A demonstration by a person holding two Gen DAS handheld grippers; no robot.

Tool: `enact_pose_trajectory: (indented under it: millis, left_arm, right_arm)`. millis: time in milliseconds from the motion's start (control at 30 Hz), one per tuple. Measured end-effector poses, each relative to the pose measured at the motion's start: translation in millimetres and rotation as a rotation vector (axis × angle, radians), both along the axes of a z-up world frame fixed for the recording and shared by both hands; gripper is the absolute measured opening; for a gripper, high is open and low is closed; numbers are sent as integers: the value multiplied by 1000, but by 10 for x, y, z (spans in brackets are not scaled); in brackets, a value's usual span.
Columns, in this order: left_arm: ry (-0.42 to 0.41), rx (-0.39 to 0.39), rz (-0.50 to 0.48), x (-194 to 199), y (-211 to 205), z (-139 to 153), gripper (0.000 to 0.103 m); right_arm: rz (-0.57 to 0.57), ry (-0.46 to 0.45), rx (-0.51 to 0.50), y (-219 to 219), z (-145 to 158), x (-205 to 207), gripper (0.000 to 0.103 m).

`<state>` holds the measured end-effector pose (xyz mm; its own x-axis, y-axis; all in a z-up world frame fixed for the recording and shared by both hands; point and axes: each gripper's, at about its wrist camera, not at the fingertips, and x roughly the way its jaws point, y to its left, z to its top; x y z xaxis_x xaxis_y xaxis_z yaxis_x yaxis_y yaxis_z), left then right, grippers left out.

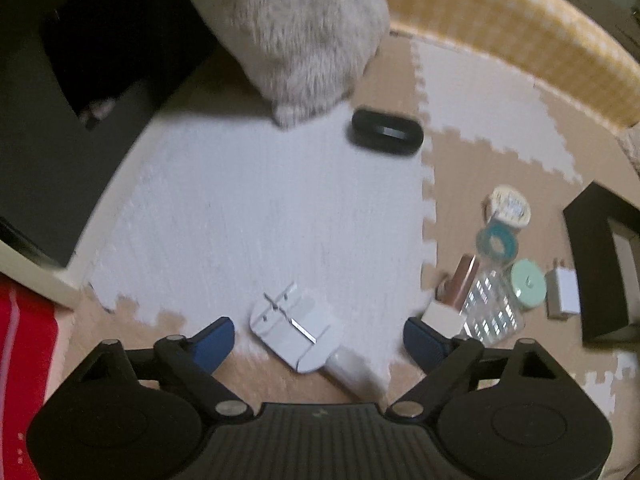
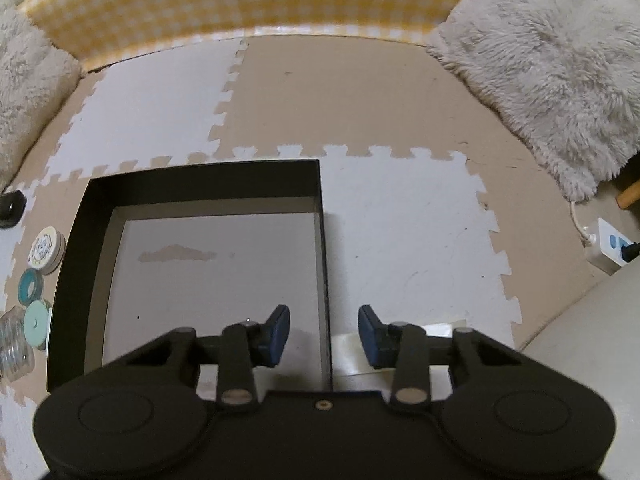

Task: Organize rigid objects
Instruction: 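Lower the left gripper onto the white watch-strap tool and close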

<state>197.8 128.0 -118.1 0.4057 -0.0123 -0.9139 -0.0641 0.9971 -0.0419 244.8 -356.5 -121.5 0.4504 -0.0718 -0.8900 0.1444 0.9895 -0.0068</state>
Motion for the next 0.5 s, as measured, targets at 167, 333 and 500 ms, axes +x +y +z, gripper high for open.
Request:
enact_pose_trajectory:
  millis: [167, 333, 500]
  left_arm:
    - [75, 2, 30, 71, 60, -169, 81]
    - [143, -53, 129, 140, 190, -329, 75]
    - [158, -145, 220, 200, 295, -398, 61]
  right_arm:
    - [4, 21, 9, -4, -62, 11, 16]
    - [9, 20, 8, -3, -70, 12, 11]
    - [8, 21, 12, -8, -84, 14, 11]
